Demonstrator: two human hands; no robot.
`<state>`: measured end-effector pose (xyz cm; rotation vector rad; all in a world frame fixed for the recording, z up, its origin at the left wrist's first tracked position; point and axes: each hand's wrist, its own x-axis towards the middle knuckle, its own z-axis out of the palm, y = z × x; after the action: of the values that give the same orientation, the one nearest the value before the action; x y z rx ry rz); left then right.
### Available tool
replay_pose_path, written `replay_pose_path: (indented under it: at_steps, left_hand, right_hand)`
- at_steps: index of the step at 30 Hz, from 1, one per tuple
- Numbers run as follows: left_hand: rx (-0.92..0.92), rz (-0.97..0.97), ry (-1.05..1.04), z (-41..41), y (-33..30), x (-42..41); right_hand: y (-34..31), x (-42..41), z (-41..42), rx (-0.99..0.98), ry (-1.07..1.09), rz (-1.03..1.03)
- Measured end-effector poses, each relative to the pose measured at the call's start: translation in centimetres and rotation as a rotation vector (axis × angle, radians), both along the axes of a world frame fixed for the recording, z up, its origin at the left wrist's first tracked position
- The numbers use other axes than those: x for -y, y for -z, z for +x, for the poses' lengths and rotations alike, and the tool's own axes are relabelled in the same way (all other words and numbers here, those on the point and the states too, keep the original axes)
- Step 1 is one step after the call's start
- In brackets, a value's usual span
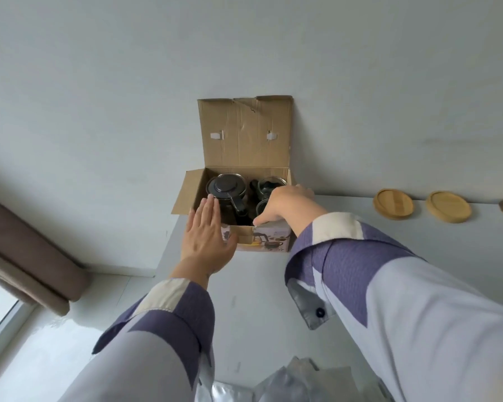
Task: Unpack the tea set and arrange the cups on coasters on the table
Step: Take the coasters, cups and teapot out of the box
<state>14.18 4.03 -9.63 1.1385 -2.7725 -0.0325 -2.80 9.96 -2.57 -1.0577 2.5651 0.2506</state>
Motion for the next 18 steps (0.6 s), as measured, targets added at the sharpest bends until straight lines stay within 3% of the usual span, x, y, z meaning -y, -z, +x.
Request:
replay_pose_path:
  at_steps: [2, 8, 15, 18]
  left_hand:
    - [0.007, -0.021, -0.005, 0.0, 0.3, 0.1]
    - [0.001, -0.046, -0.005, -0.2, 0.8, 0.3]
    - [0.017, -0.042, -0.026, -0.5, 0.6, 0.1]
    - [0.037, -0.044, -0.034, -0.6, 0.5, -0.1]
  right_hand:
    - [0.3, 0.9, 0.1, -0.019, 0.014, 0.055]
    - [2.1, 1.6, 0.3, -0.014, 0.127, -0.060]
    - [2.6, -0.3, -0.2, -0.152, -0.008, -0.370]
    - [1.7, -1.2, -0.3, -0.037, 0.062, -0.560]
